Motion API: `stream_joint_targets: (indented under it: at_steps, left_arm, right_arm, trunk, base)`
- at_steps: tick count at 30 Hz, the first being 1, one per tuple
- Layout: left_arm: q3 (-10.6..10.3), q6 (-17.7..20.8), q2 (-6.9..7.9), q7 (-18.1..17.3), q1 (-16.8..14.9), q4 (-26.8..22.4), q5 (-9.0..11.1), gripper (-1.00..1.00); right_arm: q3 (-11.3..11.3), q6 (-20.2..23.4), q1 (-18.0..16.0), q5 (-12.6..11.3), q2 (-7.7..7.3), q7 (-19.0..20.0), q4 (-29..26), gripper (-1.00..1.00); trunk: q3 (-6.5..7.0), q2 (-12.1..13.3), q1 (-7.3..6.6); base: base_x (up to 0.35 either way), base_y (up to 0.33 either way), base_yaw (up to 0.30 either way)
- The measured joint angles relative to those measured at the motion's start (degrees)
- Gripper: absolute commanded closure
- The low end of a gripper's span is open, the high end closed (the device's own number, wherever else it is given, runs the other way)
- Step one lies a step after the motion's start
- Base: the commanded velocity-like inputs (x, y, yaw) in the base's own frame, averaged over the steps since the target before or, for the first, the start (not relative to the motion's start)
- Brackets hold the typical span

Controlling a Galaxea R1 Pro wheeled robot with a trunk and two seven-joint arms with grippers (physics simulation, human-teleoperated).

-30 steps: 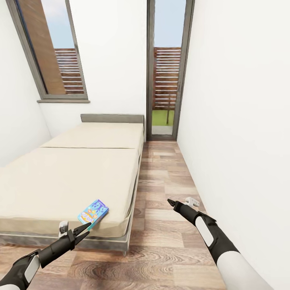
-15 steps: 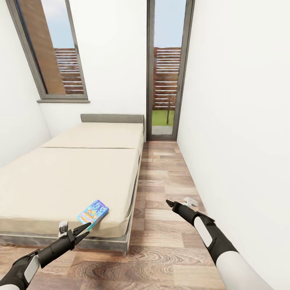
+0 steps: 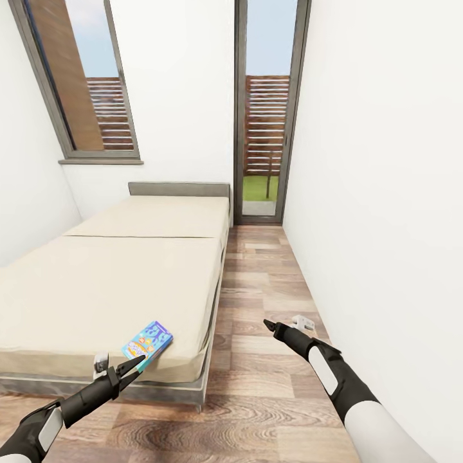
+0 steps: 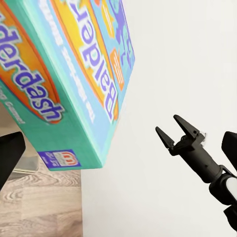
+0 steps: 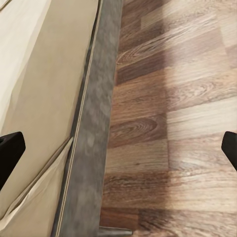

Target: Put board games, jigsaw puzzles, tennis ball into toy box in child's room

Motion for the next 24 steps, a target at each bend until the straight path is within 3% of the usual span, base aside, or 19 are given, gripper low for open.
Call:
stream_joint_targets:
  at_steps: [24]
  left_arm:
    - [0.03,0.00,0.00,-0.01,0.00,0.00,0.00,-1.00]
  right_arm:
    - [0.02,-0.13,0.00,0.00,-0.02,0.11,0.00,-1.00]
  trunk:
    - [0.00,0.00,0.00]
  base:
    - [0.039,0.000,0.000]
